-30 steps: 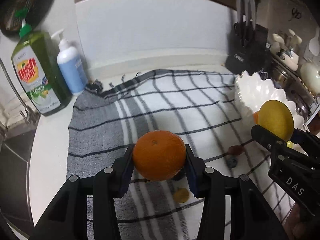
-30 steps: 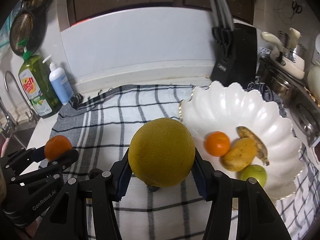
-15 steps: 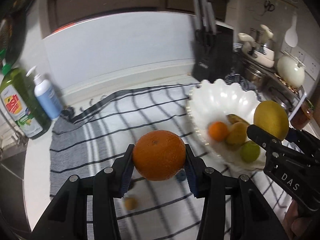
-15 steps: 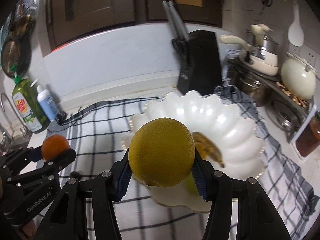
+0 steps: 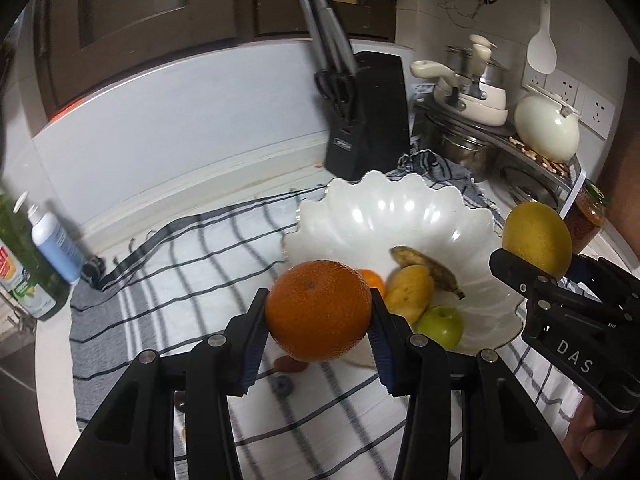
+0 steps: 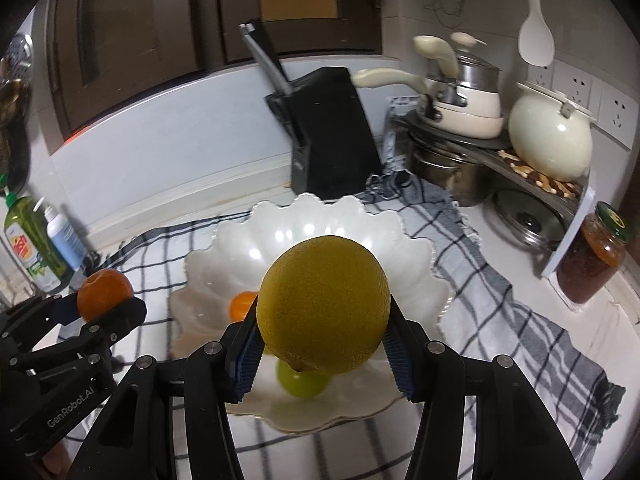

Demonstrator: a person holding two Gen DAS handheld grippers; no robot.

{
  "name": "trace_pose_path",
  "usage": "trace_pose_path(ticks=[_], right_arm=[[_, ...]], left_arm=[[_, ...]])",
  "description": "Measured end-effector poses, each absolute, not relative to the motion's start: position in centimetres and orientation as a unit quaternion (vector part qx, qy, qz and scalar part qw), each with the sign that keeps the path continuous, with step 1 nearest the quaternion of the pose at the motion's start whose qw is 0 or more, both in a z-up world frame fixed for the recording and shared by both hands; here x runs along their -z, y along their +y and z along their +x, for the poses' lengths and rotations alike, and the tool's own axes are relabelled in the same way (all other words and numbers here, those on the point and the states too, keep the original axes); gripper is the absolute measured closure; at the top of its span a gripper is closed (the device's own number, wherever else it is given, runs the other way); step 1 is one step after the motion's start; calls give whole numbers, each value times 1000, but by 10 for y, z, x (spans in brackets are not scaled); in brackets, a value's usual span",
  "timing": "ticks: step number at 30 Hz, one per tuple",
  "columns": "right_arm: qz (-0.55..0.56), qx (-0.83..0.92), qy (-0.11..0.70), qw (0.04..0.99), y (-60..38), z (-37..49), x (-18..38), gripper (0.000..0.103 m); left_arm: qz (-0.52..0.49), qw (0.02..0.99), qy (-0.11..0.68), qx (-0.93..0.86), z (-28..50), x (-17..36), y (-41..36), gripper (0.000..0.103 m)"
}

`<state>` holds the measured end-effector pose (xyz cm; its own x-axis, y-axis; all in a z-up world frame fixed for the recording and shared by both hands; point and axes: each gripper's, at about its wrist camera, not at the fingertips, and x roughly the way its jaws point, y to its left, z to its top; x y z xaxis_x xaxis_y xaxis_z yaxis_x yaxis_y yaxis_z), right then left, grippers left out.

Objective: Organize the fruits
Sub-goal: 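Carry the grapefruit and orange into the white bowl and open both grippers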

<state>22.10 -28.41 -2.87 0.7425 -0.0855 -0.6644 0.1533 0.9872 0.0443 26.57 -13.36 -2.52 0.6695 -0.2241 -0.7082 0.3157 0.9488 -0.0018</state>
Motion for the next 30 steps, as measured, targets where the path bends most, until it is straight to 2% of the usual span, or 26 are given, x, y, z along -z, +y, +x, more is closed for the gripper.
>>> trace_pose_path(ticks=[13,30], right_arm=[[64,83,373,922,-327,235,53,48],[76,76,405,908,-338,251,83,48]], left_arm=[[71,905,388,162,285,47,-177,57],[75,886,428,163,298,81,-189,55]])
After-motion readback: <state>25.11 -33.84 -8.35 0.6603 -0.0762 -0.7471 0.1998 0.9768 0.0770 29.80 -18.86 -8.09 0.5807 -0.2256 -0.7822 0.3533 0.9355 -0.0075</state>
